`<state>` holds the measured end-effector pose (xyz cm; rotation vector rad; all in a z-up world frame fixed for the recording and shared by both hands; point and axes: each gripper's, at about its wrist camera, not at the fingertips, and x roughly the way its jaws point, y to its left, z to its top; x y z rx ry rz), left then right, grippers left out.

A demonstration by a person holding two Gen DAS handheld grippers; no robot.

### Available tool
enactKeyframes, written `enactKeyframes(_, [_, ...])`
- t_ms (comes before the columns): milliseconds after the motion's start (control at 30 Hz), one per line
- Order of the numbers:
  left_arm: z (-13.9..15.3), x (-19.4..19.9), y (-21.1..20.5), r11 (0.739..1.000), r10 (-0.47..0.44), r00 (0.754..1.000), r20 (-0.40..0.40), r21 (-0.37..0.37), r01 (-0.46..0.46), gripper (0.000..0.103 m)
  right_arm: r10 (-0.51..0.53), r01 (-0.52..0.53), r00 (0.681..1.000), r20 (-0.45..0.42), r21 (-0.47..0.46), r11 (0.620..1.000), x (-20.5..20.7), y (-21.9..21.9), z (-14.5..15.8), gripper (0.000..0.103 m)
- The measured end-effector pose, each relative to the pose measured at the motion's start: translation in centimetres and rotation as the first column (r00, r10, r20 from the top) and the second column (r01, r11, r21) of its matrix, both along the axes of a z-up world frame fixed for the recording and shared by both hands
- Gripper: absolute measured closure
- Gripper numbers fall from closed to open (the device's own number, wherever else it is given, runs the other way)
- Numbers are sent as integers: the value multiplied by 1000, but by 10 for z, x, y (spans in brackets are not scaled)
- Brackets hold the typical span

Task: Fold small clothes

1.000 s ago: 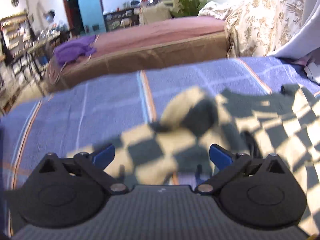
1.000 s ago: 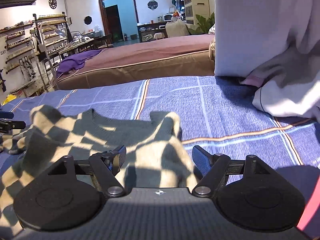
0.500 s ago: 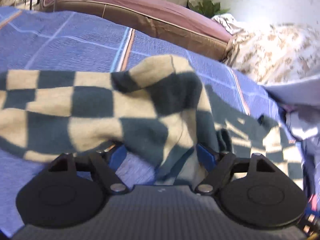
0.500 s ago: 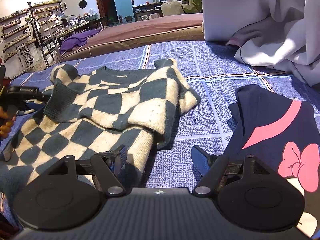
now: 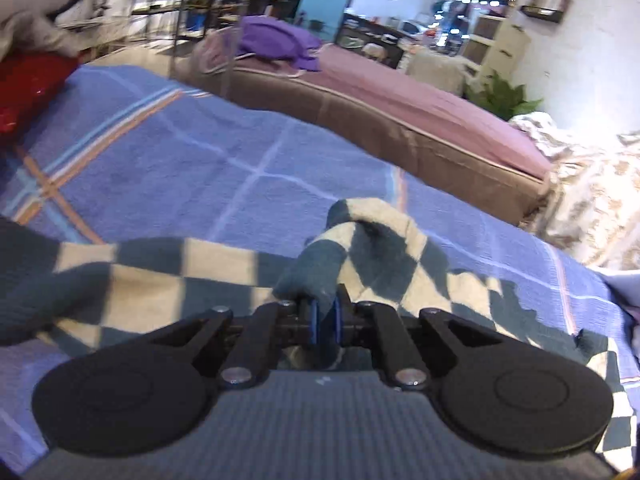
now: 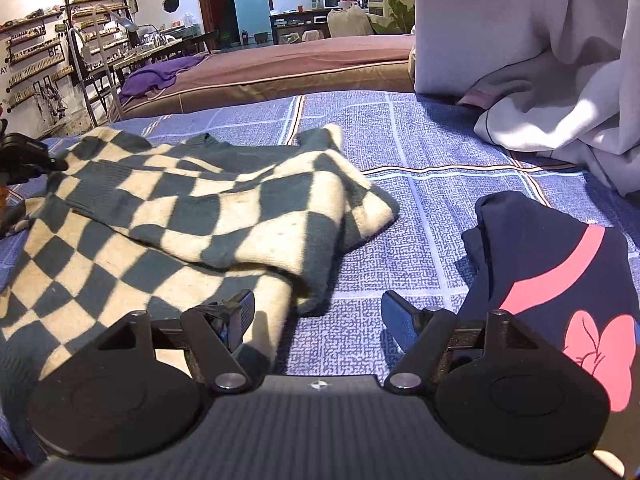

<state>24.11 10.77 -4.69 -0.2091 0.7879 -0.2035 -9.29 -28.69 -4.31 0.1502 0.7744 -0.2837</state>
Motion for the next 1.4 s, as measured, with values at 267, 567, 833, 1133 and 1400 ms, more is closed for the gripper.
enactKeyframes(267, [-11, -9, 14, 997, -38, 997, -74, 61, 43, 53, 32, -28, 998, -51, 66, 997, 25, 0, -23, 7])
enactKeyframes(567, [14, -123, 30, 957, -240, 968, -75, 150, 249, 5, 32, -26, 999, -35, 159, 987, 11, 21, -23, 8])
enactKeyframes(833, [-6, -209, 82, 934, -330, 930, -161, 86, 347, 5, 101, -92, 995, -21, 272, 958, -51, 27, -18, 8])
enactKeyframes(1133, [-37, -237, 70, 927, -365, 919, -149, 36, 374, 10, 282, -273, 959, 18, 323, 906, -81, 51, -25, 6])
enactKeyframes(1400, [-35, -240, 27, 896, -435, 892, -123, 42, 443, 87, 343, -338, 938, 58, 391, 856, -45, 92, -42, 51])
